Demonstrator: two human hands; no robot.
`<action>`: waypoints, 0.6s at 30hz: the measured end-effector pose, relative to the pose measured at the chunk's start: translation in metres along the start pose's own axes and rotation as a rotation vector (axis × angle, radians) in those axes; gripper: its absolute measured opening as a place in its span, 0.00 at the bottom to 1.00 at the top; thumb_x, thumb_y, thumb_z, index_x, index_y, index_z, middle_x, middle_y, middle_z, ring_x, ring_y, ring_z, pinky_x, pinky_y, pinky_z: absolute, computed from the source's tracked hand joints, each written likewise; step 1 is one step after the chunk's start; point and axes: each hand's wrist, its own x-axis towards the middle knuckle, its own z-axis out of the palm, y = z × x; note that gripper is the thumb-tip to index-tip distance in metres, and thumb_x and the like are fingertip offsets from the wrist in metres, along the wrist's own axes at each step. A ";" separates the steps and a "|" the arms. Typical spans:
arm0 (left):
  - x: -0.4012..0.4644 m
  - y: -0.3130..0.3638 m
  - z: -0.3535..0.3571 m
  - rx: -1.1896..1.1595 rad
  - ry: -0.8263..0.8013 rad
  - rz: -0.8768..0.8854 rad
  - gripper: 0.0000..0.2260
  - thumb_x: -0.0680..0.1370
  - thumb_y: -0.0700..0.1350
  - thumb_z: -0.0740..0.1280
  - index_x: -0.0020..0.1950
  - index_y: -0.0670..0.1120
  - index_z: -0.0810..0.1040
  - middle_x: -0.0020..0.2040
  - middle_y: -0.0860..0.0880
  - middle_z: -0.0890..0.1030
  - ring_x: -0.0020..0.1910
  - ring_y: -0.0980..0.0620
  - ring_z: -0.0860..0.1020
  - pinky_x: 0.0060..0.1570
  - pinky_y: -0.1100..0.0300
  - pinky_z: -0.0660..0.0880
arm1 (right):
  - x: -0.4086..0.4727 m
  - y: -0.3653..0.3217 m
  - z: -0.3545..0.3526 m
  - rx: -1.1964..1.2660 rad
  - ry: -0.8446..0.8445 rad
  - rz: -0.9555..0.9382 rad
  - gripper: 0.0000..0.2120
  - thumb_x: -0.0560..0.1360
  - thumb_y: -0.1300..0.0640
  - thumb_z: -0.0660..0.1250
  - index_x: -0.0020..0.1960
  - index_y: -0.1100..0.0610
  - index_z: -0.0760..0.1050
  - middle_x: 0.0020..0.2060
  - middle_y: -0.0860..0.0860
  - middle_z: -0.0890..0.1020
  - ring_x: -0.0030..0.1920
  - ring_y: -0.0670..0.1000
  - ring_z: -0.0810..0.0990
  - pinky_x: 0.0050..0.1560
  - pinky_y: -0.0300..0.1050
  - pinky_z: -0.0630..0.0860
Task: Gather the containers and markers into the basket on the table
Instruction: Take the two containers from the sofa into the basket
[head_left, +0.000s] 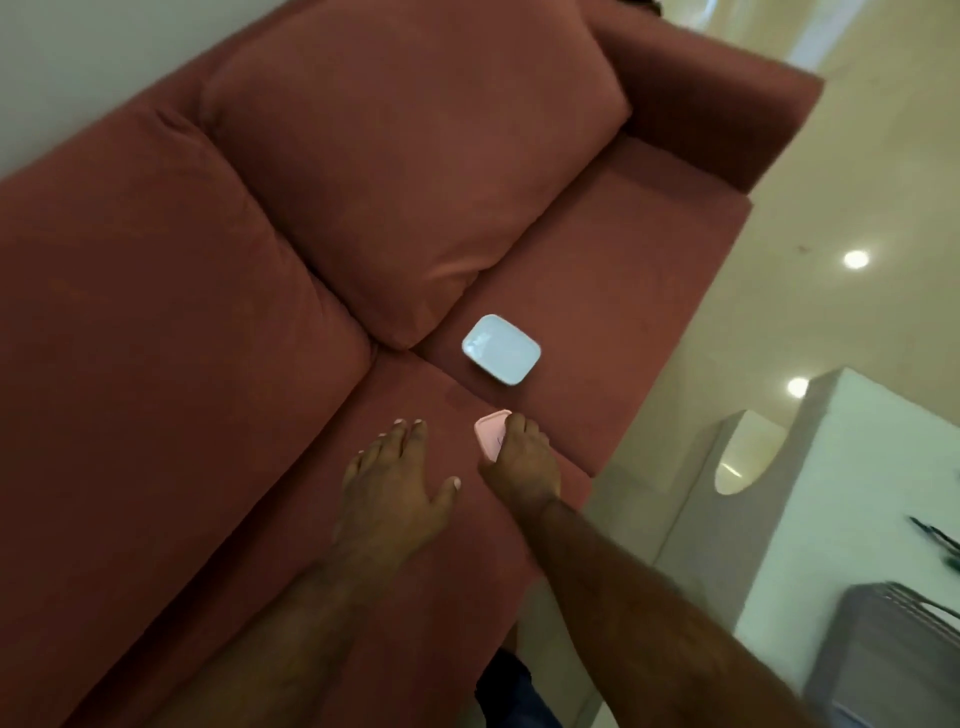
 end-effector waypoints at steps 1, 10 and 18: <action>-0.004 0.005 -0.003 -0.001 0.005 0.016 0.36 0.77 0.64 0.60 0.80 0.50 0.54 0.80 0.48 0.57 0.78 0.49 0.58 0.74 0.50 0.56 | -0.010 0.012 -0.011 -0.007 0.015 0.035 0.27 0.65 0.49 0.70 0.61 0.59 0.69 0.56 0.56 0.76 0.56 0.60 0.76 0.54 0.53 0.75; -0.049 0.058 -0.036 0.055 0.047 0.222 0.35 0.76 0.63 0.61 0.79 0.48 0.58 0.79 0.46 0.61 0.76 0.46 0.62 0.73 0.48 0.58 | -0.114 0.089 -0.114 0.040 0.246 0.285 0.25 0.66 0.50 0.70 0.59 0.58 0.70 0.54 0.56 0.77 0.56 0.60 0.76 0.53 0.52 0.74; -0.097 0.120 -0.047 0.075 0.055 0.486 0.36 0.76 0.63 0.62 0.79 0.47 0.59 0.78 0.44 0.62 0.76 0.45 0.63 0.72 0.48 0.60 | -0.208 0.126 -0.186 0.103 0.478 0.454 0.26 0.67 0.44 0.70 0.59 0.56 0.70 0.53 0.55 0.79 0.54 0.59 0.78 0.50 0.51 0.77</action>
